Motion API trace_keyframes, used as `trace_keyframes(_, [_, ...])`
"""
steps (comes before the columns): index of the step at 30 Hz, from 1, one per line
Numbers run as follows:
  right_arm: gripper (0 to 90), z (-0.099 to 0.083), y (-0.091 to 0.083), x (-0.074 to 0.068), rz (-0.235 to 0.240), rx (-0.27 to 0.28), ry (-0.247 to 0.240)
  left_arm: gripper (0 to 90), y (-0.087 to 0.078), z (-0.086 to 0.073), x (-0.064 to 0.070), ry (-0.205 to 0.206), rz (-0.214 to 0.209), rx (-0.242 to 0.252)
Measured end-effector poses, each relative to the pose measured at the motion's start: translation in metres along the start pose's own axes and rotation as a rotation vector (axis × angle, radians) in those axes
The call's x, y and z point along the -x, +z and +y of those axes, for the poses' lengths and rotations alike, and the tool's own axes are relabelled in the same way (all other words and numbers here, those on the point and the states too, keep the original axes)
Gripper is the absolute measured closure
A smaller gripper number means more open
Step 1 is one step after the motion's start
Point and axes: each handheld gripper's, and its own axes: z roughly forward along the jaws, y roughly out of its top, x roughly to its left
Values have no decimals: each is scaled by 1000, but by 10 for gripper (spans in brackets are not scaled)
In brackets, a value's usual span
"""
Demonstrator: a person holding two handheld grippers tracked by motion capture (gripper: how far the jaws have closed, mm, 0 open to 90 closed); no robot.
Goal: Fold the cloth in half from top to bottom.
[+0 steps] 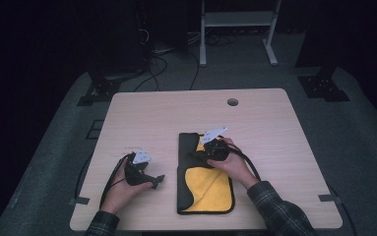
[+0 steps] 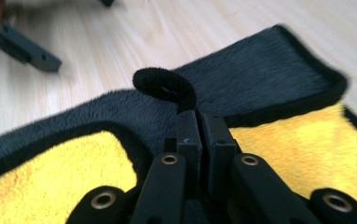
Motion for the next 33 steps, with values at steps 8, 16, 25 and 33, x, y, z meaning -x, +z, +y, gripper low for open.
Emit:
trace_keyframes(8, [858, 1, -26, 19, -62, 95, 65, 0, 0, 0, 0, 0, 0, 0])
trace_keyframes(16, [858, 1, -47, 46, -142, 175, 152, 0, 0, 0, 0, 2, 1, 0])
trace_keyframes(25, [858, -12, -52, 72, -237, 182, 232, 0, 0, 0, 0, 1, 0, 0])
trace_keyframes(33, [854, -28, -44, 88, -295, 140, 314, 0, 0, 0, 0, 1, 0, 0])
